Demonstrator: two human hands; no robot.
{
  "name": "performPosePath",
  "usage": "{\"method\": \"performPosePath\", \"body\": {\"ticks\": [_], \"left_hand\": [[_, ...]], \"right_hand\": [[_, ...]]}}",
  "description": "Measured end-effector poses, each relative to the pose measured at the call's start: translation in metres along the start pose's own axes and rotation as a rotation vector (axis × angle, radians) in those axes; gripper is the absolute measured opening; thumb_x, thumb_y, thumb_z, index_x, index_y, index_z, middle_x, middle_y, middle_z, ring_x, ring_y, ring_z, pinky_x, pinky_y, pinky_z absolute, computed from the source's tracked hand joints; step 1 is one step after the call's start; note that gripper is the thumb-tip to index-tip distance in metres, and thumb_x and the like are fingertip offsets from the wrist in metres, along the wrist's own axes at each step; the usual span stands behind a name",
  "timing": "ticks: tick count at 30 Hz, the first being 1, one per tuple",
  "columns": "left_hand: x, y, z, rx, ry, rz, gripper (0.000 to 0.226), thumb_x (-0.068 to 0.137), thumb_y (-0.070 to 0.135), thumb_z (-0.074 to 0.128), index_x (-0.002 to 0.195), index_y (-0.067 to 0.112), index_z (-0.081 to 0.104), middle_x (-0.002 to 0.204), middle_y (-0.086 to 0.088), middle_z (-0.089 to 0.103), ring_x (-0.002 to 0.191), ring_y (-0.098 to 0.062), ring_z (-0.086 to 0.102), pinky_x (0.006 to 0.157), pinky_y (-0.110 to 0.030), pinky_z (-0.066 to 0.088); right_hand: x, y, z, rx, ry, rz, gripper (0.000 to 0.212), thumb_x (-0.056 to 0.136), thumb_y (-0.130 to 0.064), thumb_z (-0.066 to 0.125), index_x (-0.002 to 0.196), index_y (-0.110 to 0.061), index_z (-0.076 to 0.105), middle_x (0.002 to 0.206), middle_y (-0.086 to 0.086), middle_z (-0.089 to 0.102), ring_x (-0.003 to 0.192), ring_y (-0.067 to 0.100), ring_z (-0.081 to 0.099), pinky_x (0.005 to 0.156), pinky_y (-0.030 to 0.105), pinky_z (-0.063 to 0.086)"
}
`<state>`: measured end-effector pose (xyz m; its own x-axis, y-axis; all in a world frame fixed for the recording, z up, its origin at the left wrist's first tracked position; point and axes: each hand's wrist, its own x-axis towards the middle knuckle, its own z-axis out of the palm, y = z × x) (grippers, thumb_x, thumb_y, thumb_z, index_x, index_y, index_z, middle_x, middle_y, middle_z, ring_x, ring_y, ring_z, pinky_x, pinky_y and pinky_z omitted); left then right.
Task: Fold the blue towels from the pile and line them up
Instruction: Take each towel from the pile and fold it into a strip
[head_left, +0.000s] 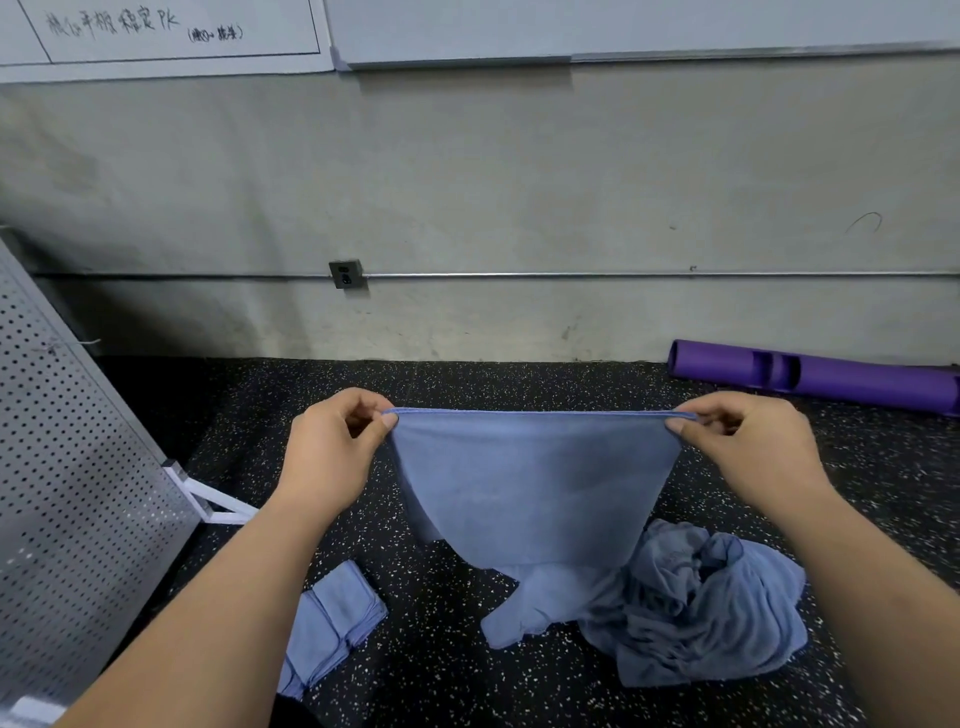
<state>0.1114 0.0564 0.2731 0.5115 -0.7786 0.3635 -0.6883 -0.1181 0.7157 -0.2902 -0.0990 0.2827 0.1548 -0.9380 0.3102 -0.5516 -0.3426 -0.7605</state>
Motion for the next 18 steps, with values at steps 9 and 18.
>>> {"method": "performPosePath", "body": {"ticks": [9, 18], "left_hand": [[0.0022, -0.0040, -0.0009, -0.020, 0.085, -0.023, 0.009, 0.095, 0.027, 0.079, 0.089, 0.033, 0.075, 0.084, 0.017, 0.075, 0.082, 0.001, 0.069, 0.074, -0.017, 0.049], [0.0023, -0.0024, 0.0024, -0.068, 0.077, 0.005, 0.011, 0.096, 0.027, 0.078, 0.089, 0.032, 0.073, 0.082, 0.015, 0.073, 0.077, -0.005, 0.068, 0.074, -0.031, 0.056]], "right_hand": [[0.0015, 0.0002, 0.0015, 0.073, -0.056, -0.021, 0.007, 0.089, -0.027, 0.085, 0.088, -0.034, 0.083, 0.084, -0.023, 0.077, 0.080, 0.002, 0.071, 0.075, 0.024, 0.054], [0.0007, -0.0029, 0.0022, 0.182, 0.090, 0.006, 0.007, 0.088, -0.025, 0.086, 0.091, -0.031, 0.084, 0.083, -0.020, 0.078, 0.072, -0.001, 0.068, 0.067, 0.010, 0.051]]}}
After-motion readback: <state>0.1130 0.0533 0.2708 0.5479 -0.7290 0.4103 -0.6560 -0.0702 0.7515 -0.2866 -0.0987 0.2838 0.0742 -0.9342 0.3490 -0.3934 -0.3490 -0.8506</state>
